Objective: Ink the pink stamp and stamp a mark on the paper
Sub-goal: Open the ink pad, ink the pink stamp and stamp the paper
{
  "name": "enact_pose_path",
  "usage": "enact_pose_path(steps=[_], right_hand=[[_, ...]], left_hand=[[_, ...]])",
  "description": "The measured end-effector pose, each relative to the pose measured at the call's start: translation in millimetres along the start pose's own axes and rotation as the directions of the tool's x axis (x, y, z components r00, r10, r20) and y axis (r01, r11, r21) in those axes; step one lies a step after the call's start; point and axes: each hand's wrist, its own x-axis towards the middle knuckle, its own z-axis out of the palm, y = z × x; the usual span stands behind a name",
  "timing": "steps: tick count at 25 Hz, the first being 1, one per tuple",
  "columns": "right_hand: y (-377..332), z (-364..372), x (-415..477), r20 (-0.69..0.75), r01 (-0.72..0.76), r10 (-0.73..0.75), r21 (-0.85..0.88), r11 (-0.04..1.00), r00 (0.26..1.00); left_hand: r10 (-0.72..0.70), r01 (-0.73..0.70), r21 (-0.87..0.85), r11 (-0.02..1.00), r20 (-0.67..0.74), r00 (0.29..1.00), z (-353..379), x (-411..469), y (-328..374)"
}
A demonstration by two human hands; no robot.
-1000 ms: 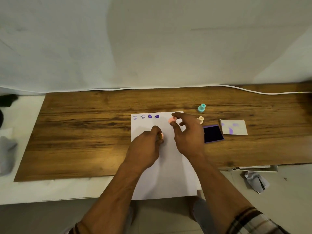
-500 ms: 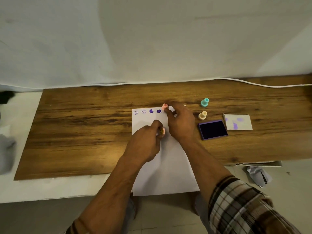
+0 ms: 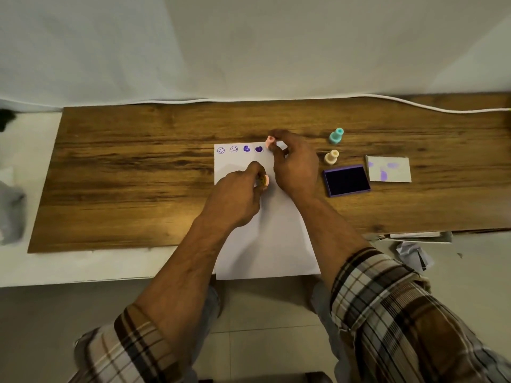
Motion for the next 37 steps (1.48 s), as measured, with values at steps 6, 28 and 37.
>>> enact_pose_path(steps=[6,28,37], right_hand=[[3.8,-2.5,0.4,0.005,0.014,-0.014,-0.023,1.000,1.000],[-10.0,11.5,-0.5,-0.009,0.074,-0.080,-0.293,0.953,0.997],[-2.9,0.5,8.3,0.089,0.009,0.009,-0.192,0.981,0.996]], left_hand=[[0.000,0.000,-0.004,1.000,-0.006,1.000,1.9,1.9,-1.4],[-0.005,0.005,-0.006,1.000,0.003,1.000,-1.1,2.1,2.3],[-0.019,0.019,0.009,1.000,0.014,1.000,-1.4,1.3,5.1]])
